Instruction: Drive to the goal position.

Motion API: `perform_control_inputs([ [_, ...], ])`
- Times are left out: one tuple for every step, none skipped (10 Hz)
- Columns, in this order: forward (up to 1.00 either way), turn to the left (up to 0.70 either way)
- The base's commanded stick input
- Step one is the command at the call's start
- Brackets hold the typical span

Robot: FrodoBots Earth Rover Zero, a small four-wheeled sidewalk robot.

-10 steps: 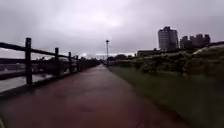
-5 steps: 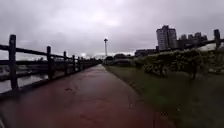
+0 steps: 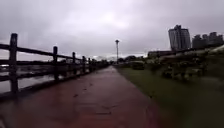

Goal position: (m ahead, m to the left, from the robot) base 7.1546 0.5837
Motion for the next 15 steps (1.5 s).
perform_control_inputs([
  [1.0, 0.0],
  [1.0, 0.0],
  [1.0, 0.0],
  [1.0, 0.0],
  [1.0, 0.0],
  [1.0, 0.0],
  [1.0, 0.0],
  [1.0, 0.05],
  [1.0, 0.13],
  [1.0, 0.22],
  [1.0, 0.17],
  [1.0, 0.0],
  [1.0, 0.0],
  [1.0, 0.0],
  [1.0, 0.0],
])
